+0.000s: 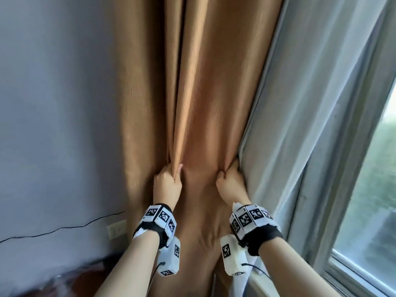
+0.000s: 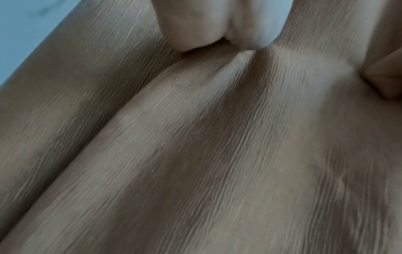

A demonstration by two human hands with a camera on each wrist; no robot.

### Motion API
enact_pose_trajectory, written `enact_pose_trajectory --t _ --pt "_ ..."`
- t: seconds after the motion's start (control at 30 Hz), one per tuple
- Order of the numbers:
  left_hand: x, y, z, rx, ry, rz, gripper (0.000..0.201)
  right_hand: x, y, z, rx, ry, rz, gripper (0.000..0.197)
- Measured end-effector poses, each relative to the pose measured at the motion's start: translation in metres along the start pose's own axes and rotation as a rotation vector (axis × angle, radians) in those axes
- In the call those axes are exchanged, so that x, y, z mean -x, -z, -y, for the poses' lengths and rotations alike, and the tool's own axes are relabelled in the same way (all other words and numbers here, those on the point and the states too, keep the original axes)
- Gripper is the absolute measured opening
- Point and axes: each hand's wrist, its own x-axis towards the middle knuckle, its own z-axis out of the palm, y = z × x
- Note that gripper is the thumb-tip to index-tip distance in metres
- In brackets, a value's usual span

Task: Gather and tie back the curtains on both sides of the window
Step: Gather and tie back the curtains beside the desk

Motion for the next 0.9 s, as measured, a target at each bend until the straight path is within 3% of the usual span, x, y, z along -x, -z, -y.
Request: enact_pose_trajectory --t 0.13,0.27,0.33,0.43,0.53,0.63,0.7,0.77,0.83,0.9 --pt "0.038 0.007 -0.030 0.024 -0.005 0.047 0.032 0.067 0.040 -0.027 -0.027 0.022 -0.038 0.072" --pt "0.067 0.021 -0.056 -0.031 0.047 0.130 0.035 0.130 0.068 -0.062 -0.261 0.148 -0.131 0.072" --pt "0.081 0.029 -0.072 -0.091 0.085 0.181 0.038 0.155 0.077 -0.075 -0.235 0.220 -0.194 0.064" --pt "0.098 0.041 -0.097 -0.254 0.157 0.234 0.043 0.177 0.089 -0.086 -0.101 0.352 -0.243 0.037" --pt "0.115 0.051 -0.118 -0.449 0.243 0.301 0.048 0.195 0.104 -0.089 -0.032 0.463 -0.143 0.021" --pt "0.141 0.055 -0.146 -0.641 0.398 0.367 0.064 0.211 0.127 -0.093 0.023 0.522 0.056 0.029" --pt "0.159 0.057 -0.170 -0.615 0.505 0.266 0.070 0.219 0.143 -0.098 0.037 0.564 0.136 0.040" --pt "0.182 0.062 -0.204 -0.510 0.458 0.028 0.071 0.229 0.161 -0.104 0.061 0.533 0.241 0.055" --pt "0.206 0.072 -0.241 -0.432 0.229 -0.236 0.067 0.238 0.175 -0.109 0.129 0.527 0.318 0.067" --pt "0.226 0.080 -0.281 -0.347 -0.116 -0.339 0.058 0.247 0.185 -0.110 0.198 0.562 0.351 0.075"
